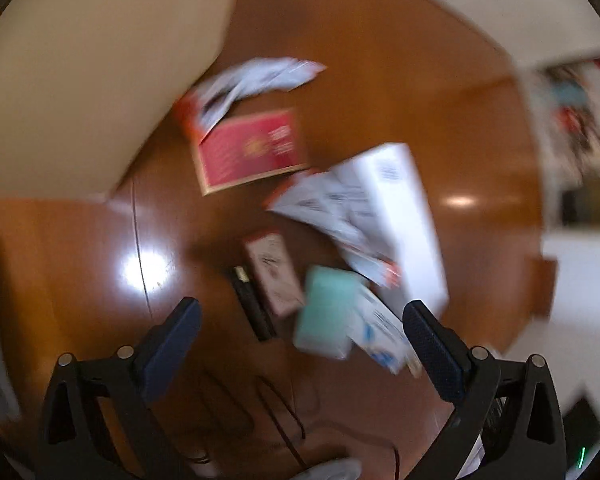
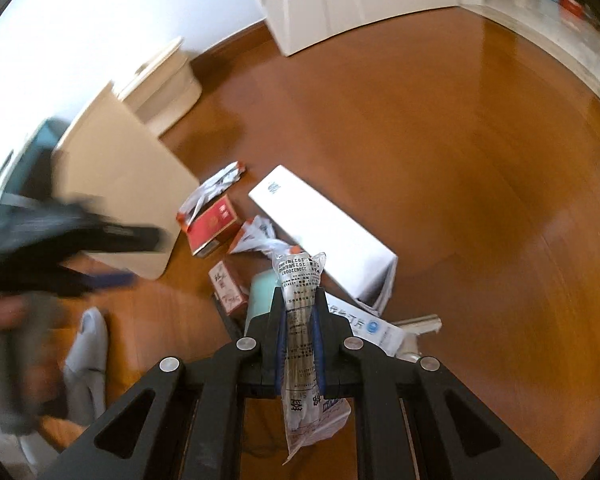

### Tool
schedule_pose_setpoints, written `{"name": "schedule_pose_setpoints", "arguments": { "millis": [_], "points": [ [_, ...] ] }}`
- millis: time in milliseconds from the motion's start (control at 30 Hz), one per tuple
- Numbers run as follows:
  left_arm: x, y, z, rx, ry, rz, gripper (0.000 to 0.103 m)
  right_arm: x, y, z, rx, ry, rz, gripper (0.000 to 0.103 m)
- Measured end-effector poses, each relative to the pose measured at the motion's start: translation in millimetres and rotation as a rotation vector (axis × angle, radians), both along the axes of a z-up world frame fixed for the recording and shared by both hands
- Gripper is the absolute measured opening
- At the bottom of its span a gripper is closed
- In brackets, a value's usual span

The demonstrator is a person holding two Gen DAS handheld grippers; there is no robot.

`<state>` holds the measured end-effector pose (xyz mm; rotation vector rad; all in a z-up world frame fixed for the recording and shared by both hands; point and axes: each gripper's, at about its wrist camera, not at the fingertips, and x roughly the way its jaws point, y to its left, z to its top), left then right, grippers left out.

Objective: Collect trash
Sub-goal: 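Grasp the clear plastic wrapper with the right tool while the left tool grasps the small red-white box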

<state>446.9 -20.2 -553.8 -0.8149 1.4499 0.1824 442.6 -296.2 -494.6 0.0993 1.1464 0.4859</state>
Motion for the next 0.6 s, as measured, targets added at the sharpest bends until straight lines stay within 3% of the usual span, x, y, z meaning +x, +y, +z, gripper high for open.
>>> {"name": "schedule_pose_setpoints", "arguments": {
  "millis": [33,67,333,367,433,467,600],
  "points": [
    [4,3,-15,0.011,0.022,0.015,0.085,-1,-5,0,0.017,-0.003,-0.017,0.011],
    [7,3,-21,0.024,0.034,0.007,0.08,-1,-5,-3,0.028,-0.007,-0.024,0.012],
    [14,-2,-64,0.065,0.141,0.008,0.078,-12,-15,-13,0.039,-0.016,-0.028,0.012],
    [17,-5,-66,0.074,0.138,-0.005,0.074,-14,-16,-13,0.039,-0.02,-0.031,0.012],
    [20,-14,-69,0.077,0.132,-0.034,0.046,-15,-18,-14,0.042,-0.021,-0.036,0.012],
    [21,-16,-71,0.078,0.14,-0.047,0.039,-16,-19,-14,0.042,-0.019,-0.041,0.012],
    [22,-20,-76,0.022,0.139,-0.044,0.029,-17,-18,-15,0.03,-0.023,-0.049,0.012]
  ]
}}
